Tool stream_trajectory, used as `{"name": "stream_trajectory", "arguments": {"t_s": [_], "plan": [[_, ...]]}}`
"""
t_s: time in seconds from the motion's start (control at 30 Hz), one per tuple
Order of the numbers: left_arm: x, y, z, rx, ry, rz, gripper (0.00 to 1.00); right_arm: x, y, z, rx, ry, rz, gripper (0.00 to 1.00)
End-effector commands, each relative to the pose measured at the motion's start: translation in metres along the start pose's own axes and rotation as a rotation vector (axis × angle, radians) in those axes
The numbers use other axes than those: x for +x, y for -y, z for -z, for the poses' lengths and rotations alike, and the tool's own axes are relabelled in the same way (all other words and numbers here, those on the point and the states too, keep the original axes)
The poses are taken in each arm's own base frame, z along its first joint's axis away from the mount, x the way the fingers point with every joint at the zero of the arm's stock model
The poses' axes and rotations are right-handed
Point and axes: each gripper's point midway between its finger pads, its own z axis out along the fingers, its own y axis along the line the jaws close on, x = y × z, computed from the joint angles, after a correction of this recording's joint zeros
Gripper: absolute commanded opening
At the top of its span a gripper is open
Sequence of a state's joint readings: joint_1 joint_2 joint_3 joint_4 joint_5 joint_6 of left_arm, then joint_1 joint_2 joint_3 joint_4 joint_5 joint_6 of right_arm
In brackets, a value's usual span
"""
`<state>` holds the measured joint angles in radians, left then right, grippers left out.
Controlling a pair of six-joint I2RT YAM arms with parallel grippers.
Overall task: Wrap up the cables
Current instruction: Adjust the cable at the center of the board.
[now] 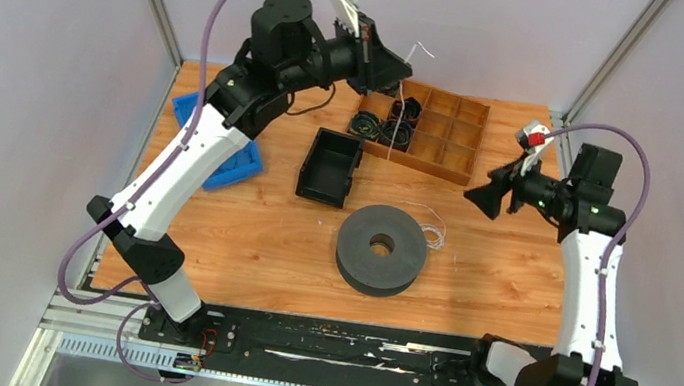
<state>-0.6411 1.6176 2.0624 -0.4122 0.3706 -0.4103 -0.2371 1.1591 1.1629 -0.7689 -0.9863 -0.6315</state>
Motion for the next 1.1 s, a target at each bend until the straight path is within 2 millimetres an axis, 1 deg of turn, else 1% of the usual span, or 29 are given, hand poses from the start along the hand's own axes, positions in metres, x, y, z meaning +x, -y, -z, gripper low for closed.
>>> {"name": "stream_trajectory", "arguments": {"t_s": [0.0,0.07,0.13,0.27,0.37,0.43,0.63,0.7,0.8,0.83,0.9,1.0,1.07], "plan": [[0.022,0.024,-0.016,0.100,-0.060,0.051,0.00,-0.103,-0.039,-0.024,-0.172,0.334,0.031,0.74],[0.031,0.027,-0.021,0.122,-0.078,0.070,0.00,-0.129,-0.052,-0.034,-0.208,0.414,0.068,0.73],[0.038,0.028,-0.023,0.136,-0.091,0.084,0.00,-0.147,-0.065,-0.044,-0.251,0.450,0.067,0.73],[0.048,0.026,-0.026,0.146,-0.109,0.097,0.00,-0.173,-0.086,-0.056,-0.324,0.502,0.056,0.73],[0.054,0.025,-0.028,0.152,-0.120,0.108,0.00,-0.183,-0.100,-0.058,-0.388,0.516,0.043,0.73],[0.056,0.024,-0.029,0.153,-0.122,0.109,0.00,-0.186,-0.108,-0.059,-0.422,0.509,0.051,0.72],[0.063,0.020,-0.030,0.140,-0.127,0.105,0.00,-0.184,-0.116,-0.057,-0.456,0.505,0.048,0.68],[0.061,0.018,-0.028,0.129,-0.122,0.085,0.00,-0.180,-0.113,-0.057,-0.420,0.492,0.060,0.67],[0.058,0.017,-0.022,0.112,-0.114,0.056,0.00,-0.171,-0.094,-0.058,-0.276,0.441,0.077,0.66],[0.056,0.015,-0.020,0.097,-0.109,0.039,0.00,-0.167,-0.089,-0.057,-0.244,0.424,0.098,0.66],[0.051,0.009,-0.014,0.052,-0.098,-0.008,0.00,-0.162,-0.086,-0.049,-0.226,0.407,0.098,0.66],[0.046,-0.002,-0.009,-0.012,-0.085,-0.053,0.00,-0.164,-0.094,-0.039,-0.247,0.411,0.114,0.66],[0.047,-0.001,-0.011,-0.013,-0.086,-0.054,0.00,-0.169,-0.102,-0.034,-0.283,0.418,0.106,0.66]]}}
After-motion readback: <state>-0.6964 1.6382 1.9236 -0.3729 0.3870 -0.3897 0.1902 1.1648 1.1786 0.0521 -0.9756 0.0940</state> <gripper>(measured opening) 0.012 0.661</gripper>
